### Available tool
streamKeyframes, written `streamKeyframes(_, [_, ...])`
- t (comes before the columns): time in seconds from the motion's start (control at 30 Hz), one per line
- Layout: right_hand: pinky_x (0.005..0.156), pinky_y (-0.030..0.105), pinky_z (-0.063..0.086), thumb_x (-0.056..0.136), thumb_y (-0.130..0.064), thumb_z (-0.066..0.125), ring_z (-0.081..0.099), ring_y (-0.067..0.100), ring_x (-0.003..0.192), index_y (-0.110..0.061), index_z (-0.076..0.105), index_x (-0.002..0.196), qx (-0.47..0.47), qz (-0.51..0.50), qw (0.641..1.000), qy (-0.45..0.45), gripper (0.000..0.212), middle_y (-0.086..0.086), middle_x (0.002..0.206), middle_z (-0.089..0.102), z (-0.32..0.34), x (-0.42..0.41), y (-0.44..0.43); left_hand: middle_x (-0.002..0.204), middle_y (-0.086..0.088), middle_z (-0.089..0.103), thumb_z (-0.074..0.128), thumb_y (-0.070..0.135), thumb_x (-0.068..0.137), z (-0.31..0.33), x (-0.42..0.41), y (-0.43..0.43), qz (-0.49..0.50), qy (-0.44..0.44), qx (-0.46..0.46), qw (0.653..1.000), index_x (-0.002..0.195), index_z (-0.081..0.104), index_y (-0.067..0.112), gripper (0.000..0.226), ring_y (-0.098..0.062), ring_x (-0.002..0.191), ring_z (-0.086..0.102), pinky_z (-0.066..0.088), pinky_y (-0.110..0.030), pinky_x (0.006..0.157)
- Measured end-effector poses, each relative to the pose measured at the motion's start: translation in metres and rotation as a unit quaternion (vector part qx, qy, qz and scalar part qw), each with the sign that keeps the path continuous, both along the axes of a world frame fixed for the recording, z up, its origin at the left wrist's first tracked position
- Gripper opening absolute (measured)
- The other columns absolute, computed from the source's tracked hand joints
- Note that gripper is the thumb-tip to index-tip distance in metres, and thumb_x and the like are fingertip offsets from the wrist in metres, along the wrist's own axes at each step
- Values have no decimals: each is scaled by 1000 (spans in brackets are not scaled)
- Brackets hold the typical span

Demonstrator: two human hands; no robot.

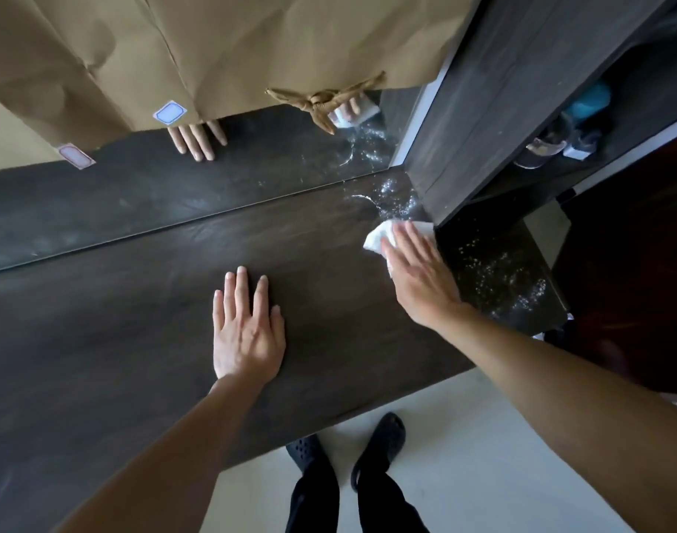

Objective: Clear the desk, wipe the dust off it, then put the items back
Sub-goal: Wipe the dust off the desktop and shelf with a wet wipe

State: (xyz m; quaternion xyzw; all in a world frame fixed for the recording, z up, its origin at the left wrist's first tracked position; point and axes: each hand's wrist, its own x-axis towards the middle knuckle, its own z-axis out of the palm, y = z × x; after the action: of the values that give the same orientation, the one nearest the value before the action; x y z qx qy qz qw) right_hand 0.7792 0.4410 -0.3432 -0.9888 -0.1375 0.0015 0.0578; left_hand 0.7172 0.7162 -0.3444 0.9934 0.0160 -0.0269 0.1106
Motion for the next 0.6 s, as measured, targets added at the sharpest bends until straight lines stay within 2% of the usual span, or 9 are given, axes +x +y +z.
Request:
streamKeyframes(0.03, [115,48,20,92,-16,25,24,36,140,-5,39,138,-2,-31,999,-12,49,19,150,31,-2,22,3,152,-20,26,30,33,94,-2,0,1,-2,-8,3,1000,139,41,8,53,-36,143,19,15,-47,117])
streamKeyframes(0.13, [116,42,19,94,-12,35,25,37,139,1,37,137,42,-128,990,-33,45,25,148,31,-15,72,20,153,-20,25,33,30,94,-6,-1,0,-3,-21,2,1000,139,41,8,51,-35,143,18,13,-46,118])
streamKeyframes(0.27, [117,40,12,95,-18,35,20,34,142,0,31,142,96,-236,967,-7,51,24,151,25,-16,106,47,152,-22,26,34,28,93,-7,3,1,-12,-23,6,1000,138,41,7,50,-36,143,18,15,-46,117])
streamKeyframes(0.3, [117,41,12,94,-19,32,20,34,142,-1,30,143,94,-221,971,-2,52,23,152,24,-14,102,53,152,-22,25,34,27,93,-6,3,2,-13,-22,5,1000,138,41,6,50,-36,143,17,14,-46,117])
streamKeyframes(0.37, [117,42,15,93,-19,30,23,35,141,-2,33,142,78,-93,993,5,52,21,151,27,-12,77,61,152,-23,25,35,26,93,-4,3,1,-17,-20,2,1000,138,42,5,50,-37,143,18,14,-46,117])
streamKeyframes(0.43, [117,42,18,93,-12,37,23,33,141,-4,34,142,65,23,998,16,49,19,151,29,-12,56,49,152,-23,26,36,25,93,-2,3,2,-18,-20,-1,1000,137,44,5,50,-37,143,18,14,-46,117])
streamKeyframes(0.47, [117,42,18,93,-9,40,24,32,141,-4,35,142,67,22,997,15,50,18,151,29,-12,58,38,151,-23,26,36,25,93,-1,3,2,-18,-20,-3,1000,137,44,4,49,-37,143,18,14,-46,117])
streamKeyframes(0.53, [116,40,19,91,-5,38,24,33,140,-5,35,141,65,-102,993,3,50,19,152,28,-12,76,30,151,-23,27,38,24,92,-2,3,2,-19,-22,-6,1000,137,44,4,49,-37,142,18,14,-46,117])
streamKeyframes(0.6, [117,39,14,92,-10,35,21,32,141,-3,32,142,79,-266,961,-11,50,20,152,25,-11,100,50,150,-24,28,39,23,92,-3,3,2,-23,-29,-6,999,136,45,4,49,-37,142,19,15,-46,116])
